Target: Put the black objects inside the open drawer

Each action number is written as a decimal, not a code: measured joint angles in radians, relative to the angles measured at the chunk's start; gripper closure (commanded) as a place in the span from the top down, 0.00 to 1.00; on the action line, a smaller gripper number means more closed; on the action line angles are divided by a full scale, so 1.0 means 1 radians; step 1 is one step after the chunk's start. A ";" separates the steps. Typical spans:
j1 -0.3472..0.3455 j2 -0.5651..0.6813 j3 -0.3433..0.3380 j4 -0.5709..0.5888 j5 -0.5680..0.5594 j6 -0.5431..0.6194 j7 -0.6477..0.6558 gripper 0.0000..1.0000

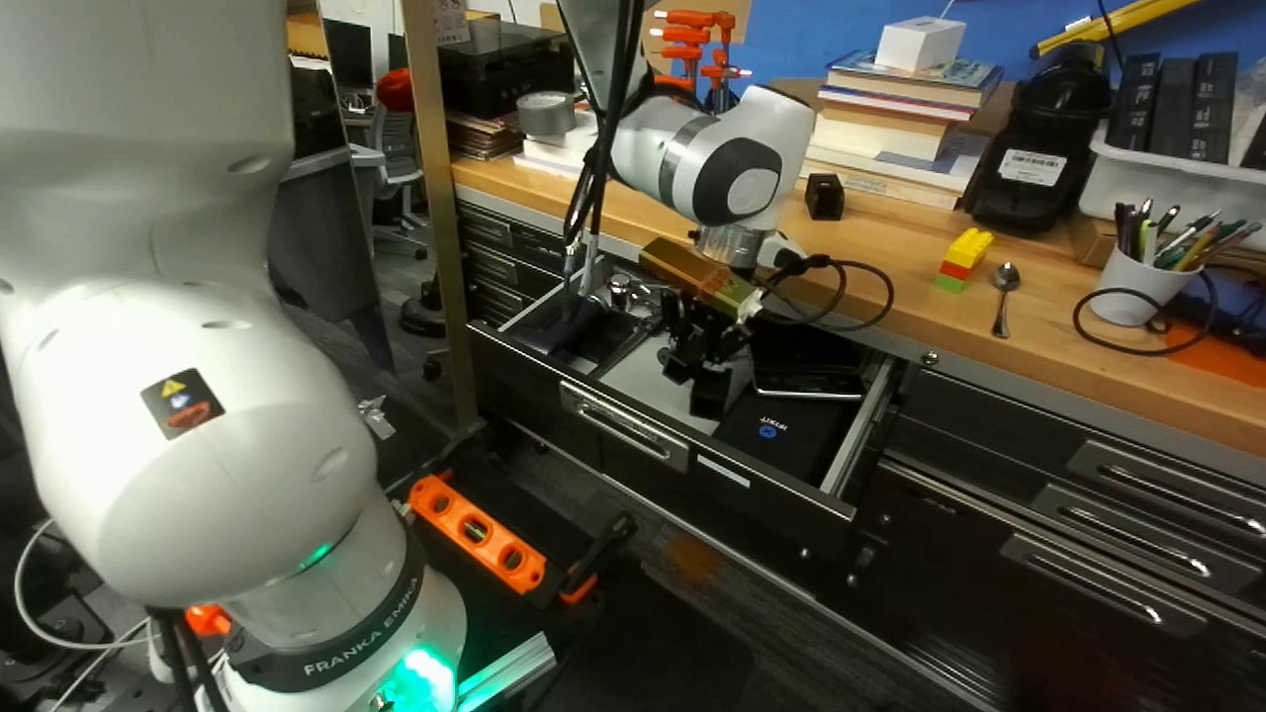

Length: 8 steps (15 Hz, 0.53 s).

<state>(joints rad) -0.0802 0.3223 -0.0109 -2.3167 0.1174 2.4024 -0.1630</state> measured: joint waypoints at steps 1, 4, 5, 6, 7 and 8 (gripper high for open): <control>-0.001 0.002 0.012 0.000 0.020 0.000 -0.019 0.22; -0.001 0.006 0.043 -0.003 0.049 0.000 -0.051 0.22; -0.001 0.008 0.050 -0.004 0.053 0.002 -0.058 0.22; -0.001 0.011 0.053 -0.005 0.054 0.005 -0.065 0.22; -0.001 0.016 0.055 -0.008 0.054 0.017 -0.071 0.22; -0.001 0.023 0.055 -0.012 0.054 0.029 -0.077 0.22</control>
<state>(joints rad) -0.0808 0.3449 0.0438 -2.3288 0.1710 2.4318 -0.2397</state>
